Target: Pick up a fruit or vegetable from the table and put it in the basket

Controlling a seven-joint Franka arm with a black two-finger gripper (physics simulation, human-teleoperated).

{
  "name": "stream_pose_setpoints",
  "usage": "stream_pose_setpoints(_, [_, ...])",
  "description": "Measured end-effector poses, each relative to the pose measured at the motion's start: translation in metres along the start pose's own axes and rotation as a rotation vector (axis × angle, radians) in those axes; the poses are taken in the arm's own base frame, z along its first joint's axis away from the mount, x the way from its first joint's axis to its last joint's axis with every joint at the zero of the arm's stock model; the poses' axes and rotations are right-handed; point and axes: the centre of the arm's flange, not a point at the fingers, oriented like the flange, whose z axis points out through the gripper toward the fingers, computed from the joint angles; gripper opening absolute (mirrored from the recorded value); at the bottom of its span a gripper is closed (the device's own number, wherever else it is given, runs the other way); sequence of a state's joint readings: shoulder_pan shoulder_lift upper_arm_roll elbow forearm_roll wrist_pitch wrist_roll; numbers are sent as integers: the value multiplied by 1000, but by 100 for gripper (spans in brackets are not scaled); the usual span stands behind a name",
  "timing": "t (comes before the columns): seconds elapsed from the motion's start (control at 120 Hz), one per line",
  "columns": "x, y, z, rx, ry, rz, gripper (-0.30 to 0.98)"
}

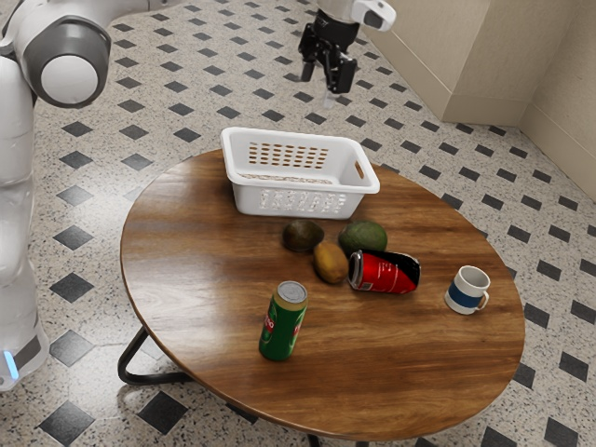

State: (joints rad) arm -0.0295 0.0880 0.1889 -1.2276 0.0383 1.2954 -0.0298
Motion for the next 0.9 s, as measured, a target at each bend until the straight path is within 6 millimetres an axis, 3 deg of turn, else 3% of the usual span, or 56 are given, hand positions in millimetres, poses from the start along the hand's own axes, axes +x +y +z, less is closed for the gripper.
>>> stream_pose_setpoints(0.183, [1,1,-2,-5,14,-1,69])
stream_pose_setpoints(0.208, [-3,0,-12,-11,35,0,69])
stream_pose_setpoints(0.275, [-31,-4,-73,-36,161,3,69])
stream_pose_setpoints(0.35, [-40,-4,-89,-73,196,11,69])
stream_pose_setpoints(0.417, [-20,1,-67,-83,153,13,69])
stream_pose_setpoints(0.575, [50,41,21,-61,25,51,69])
stream_pose_setpoints(0.817, [85,73,70,-43,4,91,69])
stream_pose_setpoints(0.9, [92,85,97,-31,-6,112,69])
